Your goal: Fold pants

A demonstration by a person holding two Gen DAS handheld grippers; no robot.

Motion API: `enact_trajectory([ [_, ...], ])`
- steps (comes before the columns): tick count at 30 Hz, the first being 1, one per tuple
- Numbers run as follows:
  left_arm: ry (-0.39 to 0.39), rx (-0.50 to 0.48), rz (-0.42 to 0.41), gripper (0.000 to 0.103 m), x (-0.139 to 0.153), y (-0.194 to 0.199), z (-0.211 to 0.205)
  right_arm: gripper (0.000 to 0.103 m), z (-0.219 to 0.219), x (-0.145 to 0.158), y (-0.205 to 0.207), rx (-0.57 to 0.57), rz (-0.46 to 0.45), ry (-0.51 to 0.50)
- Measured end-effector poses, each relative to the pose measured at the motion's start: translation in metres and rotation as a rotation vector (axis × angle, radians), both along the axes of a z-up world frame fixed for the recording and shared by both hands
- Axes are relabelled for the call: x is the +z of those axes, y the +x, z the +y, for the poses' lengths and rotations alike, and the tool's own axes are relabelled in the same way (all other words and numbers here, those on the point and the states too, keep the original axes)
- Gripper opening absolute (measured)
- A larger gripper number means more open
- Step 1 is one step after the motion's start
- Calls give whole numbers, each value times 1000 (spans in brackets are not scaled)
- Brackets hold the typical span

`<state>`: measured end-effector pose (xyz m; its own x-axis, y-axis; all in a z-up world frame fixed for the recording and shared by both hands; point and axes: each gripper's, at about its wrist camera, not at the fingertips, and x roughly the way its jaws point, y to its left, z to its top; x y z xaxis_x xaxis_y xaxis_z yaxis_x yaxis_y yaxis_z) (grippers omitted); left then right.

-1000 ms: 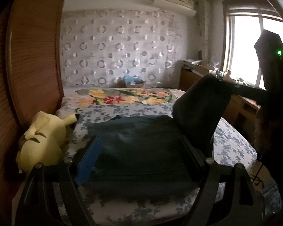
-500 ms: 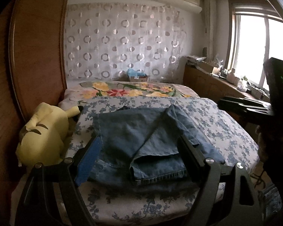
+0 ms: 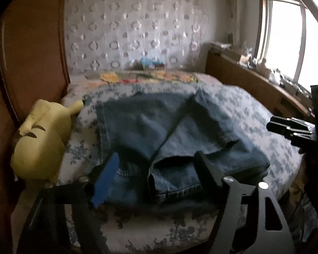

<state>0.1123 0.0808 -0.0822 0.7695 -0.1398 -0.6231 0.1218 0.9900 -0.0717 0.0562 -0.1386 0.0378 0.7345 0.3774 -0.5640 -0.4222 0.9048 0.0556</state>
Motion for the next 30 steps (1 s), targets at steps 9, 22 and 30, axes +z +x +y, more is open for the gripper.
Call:
enact_trajectory([
  [9,17,-68,99,38,-32,17,-7,55,14,-3,-10,-12,63,23],
  [22,13,-46,-100,4,53,-12,5,55,18,7,-33,0,47,38],
  [30,23,43,-10,4,34,4,42,55,22,7,-24,52,37,56],
])
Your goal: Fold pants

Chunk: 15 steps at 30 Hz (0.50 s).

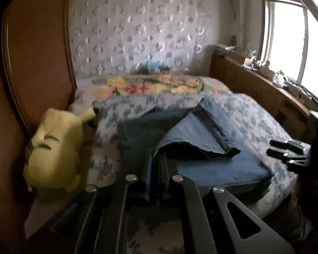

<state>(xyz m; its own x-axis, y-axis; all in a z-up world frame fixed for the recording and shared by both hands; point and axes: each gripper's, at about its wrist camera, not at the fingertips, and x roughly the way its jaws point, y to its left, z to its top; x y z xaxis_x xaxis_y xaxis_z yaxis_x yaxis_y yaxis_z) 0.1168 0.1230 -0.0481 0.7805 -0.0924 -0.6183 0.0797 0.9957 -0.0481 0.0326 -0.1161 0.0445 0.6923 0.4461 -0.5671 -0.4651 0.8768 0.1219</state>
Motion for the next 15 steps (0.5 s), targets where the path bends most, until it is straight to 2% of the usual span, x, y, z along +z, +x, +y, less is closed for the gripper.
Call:
enact_trajectory([
  [4,9,33,29,6,-14,0,2,55,7,0,3,27,-5,-4],
  [6,6,26,31,19,-15,-2,0,55,12,3,-1,38,-11,-6],
  [8,14,16,2,39,-11,-7,-5,55,15,6,-4,47,-19,-6],
  [10,9,-2,-16,50,-7,-11,-10,55,18,8,-6,55,-22,-6],
  [13,4,-14,-43,80,-2,-17,-19,55,21,10,-10,57,-27,-16],
  [15,13,-27,-64,81,-1,-19,-27,55,23,11,-11,51,-21,-28],
])
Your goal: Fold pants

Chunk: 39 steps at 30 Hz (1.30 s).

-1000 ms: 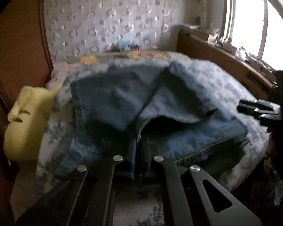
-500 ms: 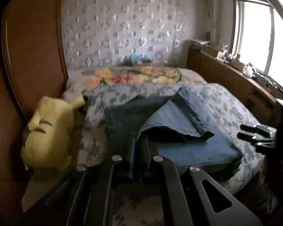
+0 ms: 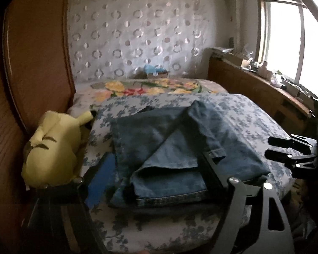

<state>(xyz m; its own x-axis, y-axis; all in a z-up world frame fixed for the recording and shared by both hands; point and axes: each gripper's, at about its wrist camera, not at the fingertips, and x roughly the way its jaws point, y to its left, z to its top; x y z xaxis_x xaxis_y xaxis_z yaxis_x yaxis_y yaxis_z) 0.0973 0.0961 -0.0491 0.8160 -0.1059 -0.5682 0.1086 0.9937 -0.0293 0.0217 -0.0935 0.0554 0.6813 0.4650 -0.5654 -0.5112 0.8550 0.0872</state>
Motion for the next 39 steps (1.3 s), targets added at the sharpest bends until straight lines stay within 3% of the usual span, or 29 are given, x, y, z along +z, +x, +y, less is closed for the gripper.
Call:
enact_trajectory([
  [18,17,-52,-17,81,2,0,-36,59,7,14,-20,-70,-46,-54],
  [39,1,-150,107,81,-38,53,-73,60,-17,10,-15,-101,-45,-51],
])
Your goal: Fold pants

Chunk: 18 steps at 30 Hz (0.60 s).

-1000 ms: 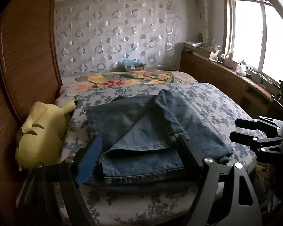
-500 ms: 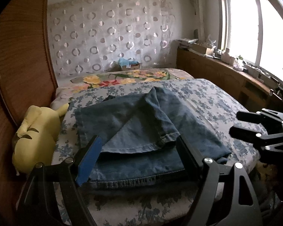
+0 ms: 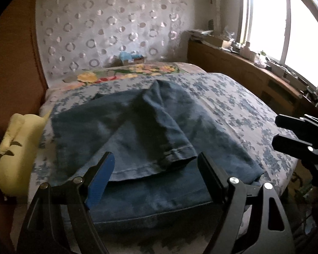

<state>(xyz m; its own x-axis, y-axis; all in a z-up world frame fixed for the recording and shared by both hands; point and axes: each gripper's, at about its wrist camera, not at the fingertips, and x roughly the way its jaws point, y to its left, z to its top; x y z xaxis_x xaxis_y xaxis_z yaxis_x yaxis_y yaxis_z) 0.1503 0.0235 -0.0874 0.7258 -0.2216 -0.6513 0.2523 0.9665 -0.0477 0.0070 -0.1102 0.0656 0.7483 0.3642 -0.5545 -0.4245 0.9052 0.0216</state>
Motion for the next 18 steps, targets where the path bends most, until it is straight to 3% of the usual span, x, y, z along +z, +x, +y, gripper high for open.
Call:
enact_trajectory([
  [8,16,-79,67,74,-18,15,-24,60,-10,-4,1,-4,10,1],
  [12,61,-81,88,69,-28,24,-34,60,-15,-6,4,-12,19,5],
  [15,84,-46,89,49,-31,28,-34,60,-17,-5,4,-9,19,9],
  [16,77,-39,86,36,-30,27,-32,60,-17,-5,4,-7,17,9],
  [18,68,-42,66,27,-26,23,-30,61,-17,-5,3,-4,15,9],
])
